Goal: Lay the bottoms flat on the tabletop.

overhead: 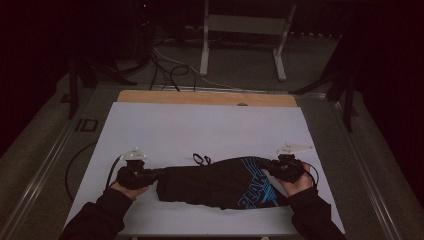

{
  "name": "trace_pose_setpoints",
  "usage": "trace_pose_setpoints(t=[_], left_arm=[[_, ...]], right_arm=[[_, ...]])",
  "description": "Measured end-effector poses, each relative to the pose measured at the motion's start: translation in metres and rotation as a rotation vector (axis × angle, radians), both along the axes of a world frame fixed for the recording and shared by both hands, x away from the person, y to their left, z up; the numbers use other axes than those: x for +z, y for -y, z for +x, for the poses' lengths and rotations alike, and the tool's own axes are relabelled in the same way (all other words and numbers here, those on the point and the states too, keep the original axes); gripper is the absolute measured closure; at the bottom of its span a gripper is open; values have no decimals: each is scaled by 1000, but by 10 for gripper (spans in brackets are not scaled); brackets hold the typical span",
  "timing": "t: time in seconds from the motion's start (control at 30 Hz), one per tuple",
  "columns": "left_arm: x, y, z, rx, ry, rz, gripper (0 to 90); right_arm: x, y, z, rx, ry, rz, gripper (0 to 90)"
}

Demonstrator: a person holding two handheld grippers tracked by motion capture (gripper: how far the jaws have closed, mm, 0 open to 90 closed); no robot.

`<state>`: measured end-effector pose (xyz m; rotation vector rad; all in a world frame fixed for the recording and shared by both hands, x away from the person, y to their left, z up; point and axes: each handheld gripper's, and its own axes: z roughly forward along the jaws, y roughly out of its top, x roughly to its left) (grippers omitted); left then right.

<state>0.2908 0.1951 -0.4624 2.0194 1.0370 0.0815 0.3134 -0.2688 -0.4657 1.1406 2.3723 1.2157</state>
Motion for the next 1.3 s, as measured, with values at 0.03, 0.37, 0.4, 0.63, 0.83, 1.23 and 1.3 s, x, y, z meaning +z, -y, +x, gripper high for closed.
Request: trace_pose_setpoints(t=[0.03,0.37,0.4,0.63,0.83,1.23,1.3], left_arm=[[4,0,3,2,12,7,812],[35,5,38,16,92,62,813],[35,5,38,16,92,62,813],[66,13,60,26,165,82,812],[87,19,76,23,208,95,811],[98,30,117,26,255,150,808],[89,30,125,24,250,151,808]], right_arm=[[3,0,2,-1,8,1,828],[23,-4,24,-28,68,19,828],[26,-4,26,-32,71,17,828],[43,0,47,-74,110,36,828],[57,5,61,-105,139,66,828],[67,6,90,-191,155,88,827],[59,4,97,-204,140,68,827]])
